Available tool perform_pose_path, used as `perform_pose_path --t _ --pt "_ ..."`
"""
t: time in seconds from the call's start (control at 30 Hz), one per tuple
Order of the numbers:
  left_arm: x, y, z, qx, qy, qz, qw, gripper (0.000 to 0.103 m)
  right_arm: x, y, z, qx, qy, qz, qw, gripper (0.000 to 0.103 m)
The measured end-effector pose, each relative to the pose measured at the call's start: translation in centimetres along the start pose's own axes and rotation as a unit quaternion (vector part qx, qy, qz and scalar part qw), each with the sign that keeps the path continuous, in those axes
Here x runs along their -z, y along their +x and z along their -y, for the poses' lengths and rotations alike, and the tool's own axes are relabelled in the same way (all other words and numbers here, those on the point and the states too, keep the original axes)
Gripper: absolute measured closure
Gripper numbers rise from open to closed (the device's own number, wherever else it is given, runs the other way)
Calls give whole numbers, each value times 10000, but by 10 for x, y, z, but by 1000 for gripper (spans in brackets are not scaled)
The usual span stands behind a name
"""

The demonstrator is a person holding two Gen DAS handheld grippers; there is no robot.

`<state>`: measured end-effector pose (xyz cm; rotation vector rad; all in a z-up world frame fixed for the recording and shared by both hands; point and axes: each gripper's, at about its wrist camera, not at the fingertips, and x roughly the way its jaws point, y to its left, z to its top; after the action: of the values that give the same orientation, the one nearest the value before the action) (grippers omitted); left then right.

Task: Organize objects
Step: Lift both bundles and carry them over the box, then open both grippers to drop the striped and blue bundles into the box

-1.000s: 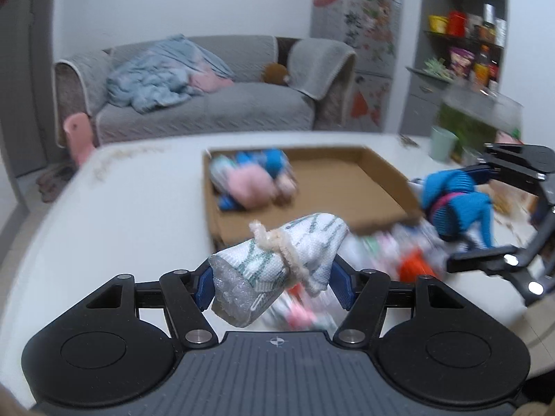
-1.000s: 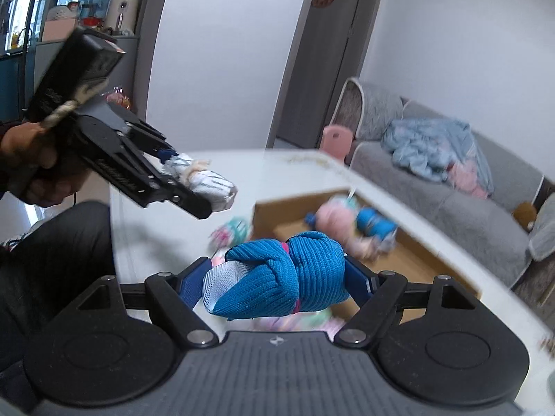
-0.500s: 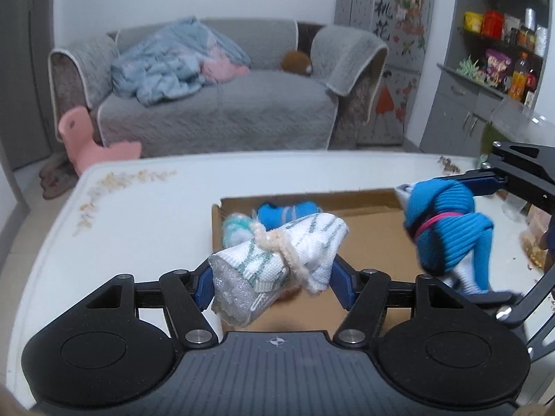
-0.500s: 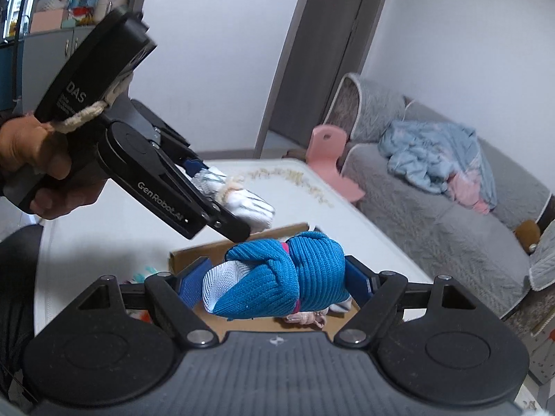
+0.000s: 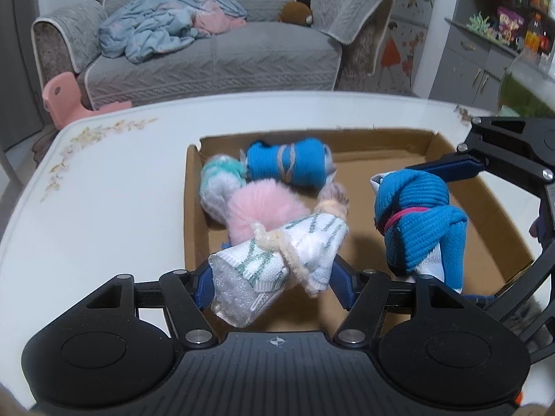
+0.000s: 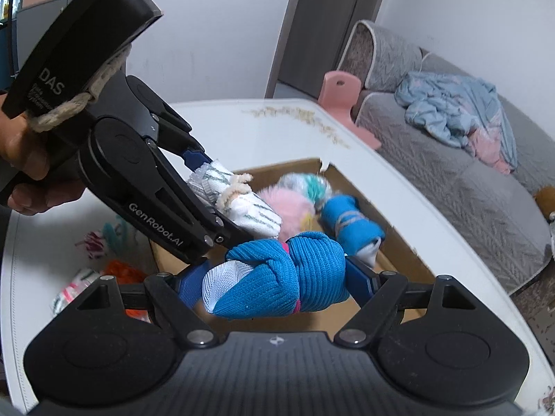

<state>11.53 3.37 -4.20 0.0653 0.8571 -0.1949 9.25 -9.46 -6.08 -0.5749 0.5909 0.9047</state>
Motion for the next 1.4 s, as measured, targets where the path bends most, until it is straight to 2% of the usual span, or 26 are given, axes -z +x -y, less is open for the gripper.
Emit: perform_pose_path --t 0.13,0.27,0.37,0.63,1.17,1.4 --pt "3 10 6 -194 257 -133 9994 33 6 6 -1 -86 -5 -152 9998 24" --pt "5 16 14 -404 746 -173 9962 33 9 14 0 -154 -90 -264 9995 24" --pt "6 20 16 -391 989 -187 9942 33 10 17 -3 -142 -257 -334 9990 24" --pt "6 26 18 -456 1076 -146 9930 32 10 34 -2 -220 -489 -488 9974 24" --pt "6 27 21 -565 1171 -145 9914 30 10 39 5 -410 -452 -644 9961 22" --pt "6 19 26 -688 1326 -73 9888 21 11 40 7 -473 -403 -691 9957 19"
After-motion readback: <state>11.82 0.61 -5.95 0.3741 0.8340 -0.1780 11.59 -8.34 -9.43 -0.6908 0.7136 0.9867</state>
